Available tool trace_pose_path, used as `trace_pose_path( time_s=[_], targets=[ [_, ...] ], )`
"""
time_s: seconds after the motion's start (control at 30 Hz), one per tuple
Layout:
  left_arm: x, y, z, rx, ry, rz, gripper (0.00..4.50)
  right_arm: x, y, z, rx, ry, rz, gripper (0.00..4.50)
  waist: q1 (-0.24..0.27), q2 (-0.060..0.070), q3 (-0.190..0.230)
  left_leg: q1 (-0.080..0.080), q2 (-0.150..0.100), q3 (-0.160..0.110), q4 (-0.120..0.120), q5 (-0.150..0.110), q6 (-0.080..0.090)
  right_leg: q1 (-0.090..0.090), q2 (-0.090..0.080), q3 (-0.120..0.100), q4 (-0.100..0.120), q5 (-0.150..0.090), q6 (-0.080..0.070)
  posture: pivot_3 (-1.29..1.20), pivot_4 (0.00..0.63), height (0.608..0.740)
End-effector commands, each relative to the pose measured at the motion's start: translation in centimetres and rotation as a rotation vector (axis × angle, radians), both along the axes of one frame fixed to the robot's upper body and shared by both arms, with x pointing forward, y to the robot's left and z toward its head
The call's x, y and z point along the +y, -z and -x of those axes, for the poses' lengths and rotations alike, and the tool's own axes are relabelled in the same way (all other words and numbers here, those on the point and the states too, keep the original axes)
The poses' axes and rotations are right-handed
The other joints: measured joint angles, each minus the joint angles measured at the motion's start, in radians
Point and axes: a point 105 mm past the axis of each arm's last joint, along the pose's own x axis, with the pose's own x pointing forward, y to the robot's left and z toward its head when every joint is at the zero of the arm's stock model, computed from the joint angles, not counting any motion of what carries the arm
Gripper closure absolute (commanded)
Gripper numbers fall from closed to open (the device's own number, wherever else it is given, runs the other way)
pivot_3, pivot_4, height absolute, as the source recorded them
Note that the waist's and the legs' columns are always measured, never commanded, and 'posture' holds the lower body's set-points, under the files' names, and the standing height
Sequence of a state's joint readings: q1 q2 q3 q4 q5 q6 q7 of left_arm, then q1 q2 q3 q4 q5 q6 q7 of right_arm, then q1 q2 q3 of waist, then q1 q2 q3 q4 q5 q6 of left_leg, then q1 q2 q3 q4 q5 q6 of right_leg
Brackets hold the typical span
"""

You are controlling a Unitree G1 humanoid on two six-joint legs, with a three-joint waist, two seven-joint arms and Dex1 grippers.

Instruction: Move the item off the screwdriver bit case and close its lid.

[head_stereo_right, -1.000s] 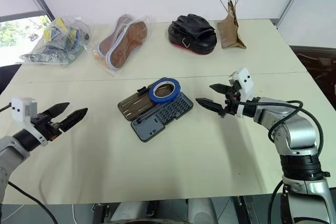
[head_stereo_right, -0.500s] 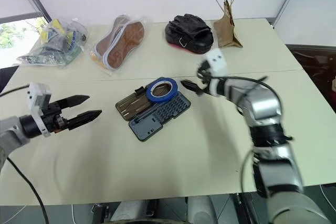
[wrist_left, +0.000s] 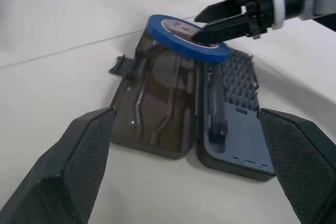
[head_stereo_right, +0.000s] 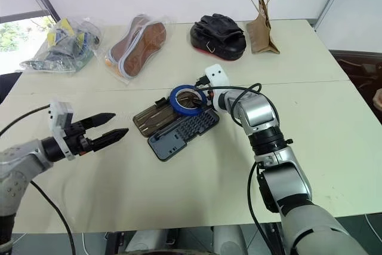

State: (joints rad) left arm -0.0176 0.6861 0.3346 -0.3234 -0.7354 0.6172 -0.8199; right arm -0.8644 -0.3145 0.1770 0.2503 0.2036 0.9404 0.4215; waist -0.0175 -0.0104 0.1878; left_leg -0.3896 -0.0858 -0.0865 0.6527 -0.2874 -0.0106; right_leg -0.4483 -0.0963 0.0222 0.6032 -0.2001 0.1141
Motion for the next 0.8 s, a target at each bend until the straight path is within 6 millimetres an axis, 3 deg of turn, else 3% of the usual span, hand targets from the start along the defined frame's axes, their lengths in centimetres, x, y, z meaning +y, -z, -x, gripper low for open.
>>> trace_pose_path(
  time_s=[0.03, 0.07, 0.2, 0.3, 0.47, 0.57, 0.8],
  targets=[
    [-0.2, -0.9, 0.0, -0.069, -0.027, -0.008, 0.00, 0.0, 0.4, 0.0, 0.013, -0.007, 0.020, 0.58, 0.001, 0.000, 0.000, 0.000, 0.000, 0.000, 0.000, 0.000, 0.000, 0.000, 0.000, 0.000, 0.000, 0.000, 0.000, 0.00, 0.150, 0.740],
    [-0.2, -0.9, 0.0, -0.073, -0.032, -0.005, 0.00, 0.0, 0.3, 0.0, 0.017, -0.007, 0.013, 0.88, 0.002, 0.000, 0.000, 0.000, 0.000, 0.000, 0.000, 0.000, 0.000, 0.000, 0.000, 0.000, 0.001, 0.000, 0.000, 0.00, 0.150, 0.740],
    [-0.1, -0.8, -0.2, -0.085, -0.055, -0.009, 0.00, 0.5, 0.7, 0.2, 0.071, -0.017, -0.039, 2.94, 0.003, 0.000, 0.000, 0.000, -0.001, 0.000, 0.002, 0.000, 0.000, 0.000, 0.000, 0.000, 0.003, 0.000, 0.000, 0.00, 0.150, 0.740],
    [0.1, -0.7, -0.4, -0.096, -0.076, -0.012, 0.00, 0.9, 1.0, 0.3, 0.123, -0.018, -0.091, 4.19, 0.001, -0.001, -0.001, 0.000, -0.001, 0.000, 0.003, 0.000, 0.000, 0.000, 0.000, 0.000, 0.004, 0.000, 0.000, 0.00, 0.150, 0.740],
    [0.1, -0.7, -0.4, -0.101, -0.086, -0.013, 0.00, 0.9, 0.1, -0.2, 0.097, -0.021, -0.099, 4.21, -0.001, -0.001, -0.001, 0.000, -0.001, 0.000, 0.006, 0.000, 0.000, 0.000, 0.000, 0.000, 0.007, 0.000, 0.000, 0.00, 0.150, 0.740],
    [0.2, -0.6, -0.4, -0.101, -0.092, -0.014, 0.00, 0.8, -1.4, -0.6, 0.076, -0.015, -0.138, 4.21, -0.001, -0.001, -0.001, 0.000, -0.001, 0.000, 0.008, 0.000, 0.000, 0.000, 0.000, 0.000, 0.009, 0.000, 0.000, 0.00, 0.150, 0.740],
    [0.1, -0.2, -0.5, -0.096, -0.099, -0.013, 0.00, -1.3, -7.6, -1.7, -0.053, 0.030, -0.216, 4.21, -0.001, 0.000, 0.000, 0.000, -0.001, 0.000, 0.009, -0.001, 0.001, 0.000, 0.000, 0.000, 0.010, 0.000, 0.000, 0.00, 0.150, 0.740]
  ],
)
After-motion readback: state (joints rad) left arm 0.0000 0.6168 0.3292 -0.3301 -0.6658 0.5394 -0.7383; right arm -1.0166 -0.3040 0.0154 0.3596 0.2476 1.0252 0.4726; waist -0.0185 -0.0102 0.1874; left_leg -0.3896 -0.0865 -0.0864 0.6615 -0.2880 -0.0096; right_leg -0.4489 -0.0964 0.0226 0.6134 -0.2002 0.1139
